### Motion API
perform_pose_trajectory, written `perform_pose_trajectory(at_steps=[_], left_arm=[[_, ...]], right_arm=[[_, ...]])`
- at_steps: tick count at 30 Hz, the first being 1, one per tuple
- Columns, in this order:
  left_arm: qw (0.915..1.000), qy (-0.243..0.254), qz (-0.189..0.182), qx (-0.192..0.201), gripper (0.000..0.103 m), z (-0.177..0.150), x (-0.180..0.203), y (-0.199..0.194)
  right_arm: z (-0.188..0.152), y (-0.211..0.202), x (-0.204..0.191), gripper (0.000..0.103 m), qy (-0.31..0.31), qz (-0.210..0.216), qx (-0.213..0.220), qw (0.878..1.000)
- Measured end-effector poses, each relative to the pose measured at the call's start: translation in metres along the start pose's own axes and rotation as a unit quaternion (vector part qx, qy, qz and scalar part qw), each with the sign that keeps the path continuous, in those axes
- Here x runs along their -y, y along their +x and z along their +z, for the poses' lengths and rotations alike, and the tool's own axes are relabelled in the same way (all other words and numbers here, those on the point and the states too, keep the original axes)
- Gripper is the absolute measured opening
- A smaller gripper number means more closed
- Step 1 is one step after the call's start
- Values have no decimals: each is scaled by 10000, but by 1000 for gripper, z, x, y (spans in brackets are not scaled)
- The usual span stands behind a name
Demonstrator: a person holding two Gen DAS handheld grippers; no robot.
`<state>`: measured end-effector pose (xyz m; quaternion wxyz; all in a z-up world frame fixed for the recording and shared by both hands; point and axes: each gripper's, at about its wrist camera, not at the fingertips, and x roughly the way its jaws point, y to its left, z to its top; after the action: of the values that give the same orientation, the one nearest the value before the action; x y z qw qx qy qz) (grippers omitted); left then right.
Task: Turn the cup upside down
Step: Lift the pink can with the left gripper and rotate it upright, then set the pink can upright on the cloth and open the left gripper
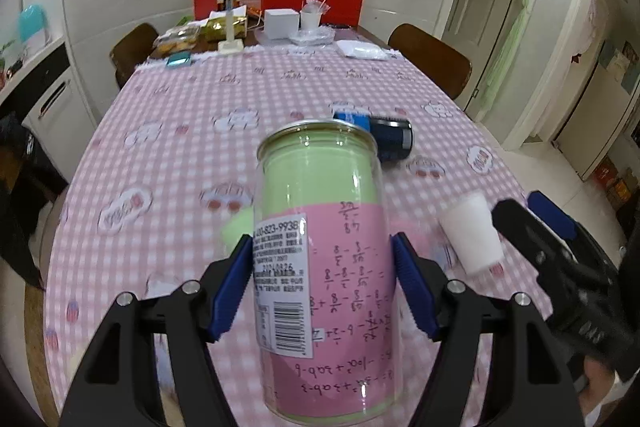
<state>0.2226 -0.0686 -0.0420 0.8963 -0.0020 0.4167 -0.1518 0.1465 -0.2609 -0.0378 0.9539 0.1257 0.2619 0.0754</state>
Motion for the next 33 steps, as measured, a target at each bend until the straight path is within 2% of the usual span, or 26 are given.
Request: perform_pose_trajectory(at_steps=[5,10,13,19,24,33], left_arm=[[9997,-116,73,-191,69,-46,-13,-14],[9986,-228,94,-466,69,-80,-22,1],[9984,-243,44,-516,69,-90,-22,9],[9976,-196,32,-668,69,-98,-18,33],[9976,-145,-13,-683,69,-100,-16,39],[9956,-430,-180,-816,69,-93,-30,40]], right_arm=[[-21,-12,-24,95,-37,235,-262,9994],[-43,-10,-35,95,105,306,-660,9973],[-52,-10,-41,95,61,205,-797,9966],[-63,-5,-44,95,-46,-64,-1001,9949],[-64,-5,-41,95,-64,-191,-990,9949],[-60,-9,-41,95,-24,-112,-815,9966]])
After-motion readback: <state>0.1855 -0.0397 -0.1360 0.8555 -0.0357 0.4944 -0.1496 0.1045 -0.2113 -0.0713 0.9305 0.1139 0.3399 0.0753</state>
